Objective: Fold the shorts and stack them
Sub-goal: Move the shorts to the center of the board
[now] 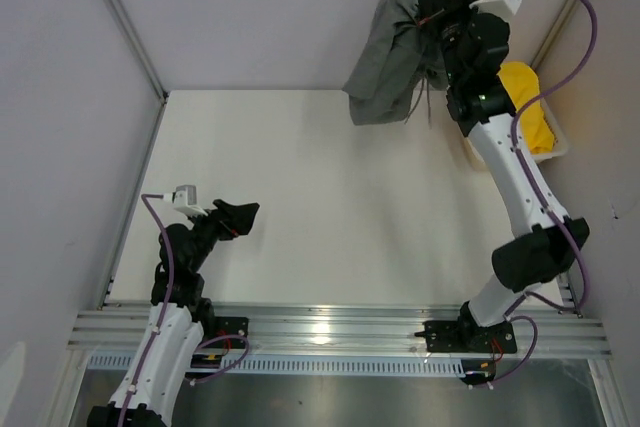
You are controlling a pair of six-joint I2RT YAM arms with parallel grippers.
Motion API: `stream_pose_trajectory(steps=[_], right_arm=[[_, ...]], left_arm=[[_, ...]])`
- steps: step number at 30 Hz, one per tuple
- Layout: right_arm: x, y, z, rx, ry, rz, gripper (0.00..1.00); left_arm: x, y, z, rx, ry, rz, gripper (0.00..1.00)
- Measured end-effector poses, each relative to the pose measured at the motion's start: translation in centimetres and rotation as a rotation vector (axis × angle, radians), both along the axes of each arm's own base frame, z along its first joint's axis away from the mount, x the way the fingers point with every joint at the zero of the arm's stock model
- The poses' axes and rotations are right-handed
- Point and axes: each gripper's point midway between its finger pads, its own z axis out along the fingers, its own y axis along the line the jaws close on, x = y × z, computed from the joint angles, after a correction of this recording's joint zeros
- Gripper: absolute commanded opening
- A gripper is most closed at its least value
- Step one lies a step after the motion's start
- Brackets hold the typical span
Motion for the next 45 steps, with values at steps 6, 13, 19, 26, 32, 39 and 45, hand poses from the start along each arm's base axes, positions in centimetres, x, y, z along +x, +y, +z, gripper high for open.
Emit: stream_pose_trajectory(steps=[6, 13, 19, 26, 32, 39, 45], right_arm=[[-12.5, 2.9, 7.4, 0.040, -0.132, 0.178, 0.00], [-23.6, 5.1, 2.9, 0.109, -0.059, 0.337, 0.00], [-26.7, 10.1, -10.2, 0.005, 0.220, 0.406, 0.00], [-27.7, 14.9, -23.6, -0.349, 0.524, 0.401, 0.57], [-27.9, 14.5, -23.3, -0.474, 0.529, 0.404, 0.95], [-26.1, 8.5, -23.8, -0.448, 0.555, 0.321, 0.95], [-25.1, 3.5, -30.7, -0.447, 0.715, 0.271, 0.94]], left_arm=[[-0.1, 0.0, -0.2, 0.000, 0.011, 0.000, 0.99], [-0.3, 0.0, 0.1, 0.000, -0.005, 0.000, 0.99], [-0.4, 0.0, 0.5, -0.001, -0.018, 0.000, 0.99], [-0.4, 0.0, 0.2, 0.000, -0.006, 0.000, 0.99], [-0.4, 0.0, 0.1, 0.000, -0.003, -0.003, 0.99], [-0.5, -0.2, 0.5, -0.002, -0.019, -0.012, 0.99], [-0.4, -0.6, 0.2, -0.005, -0.005, -0.036, 0.99]])
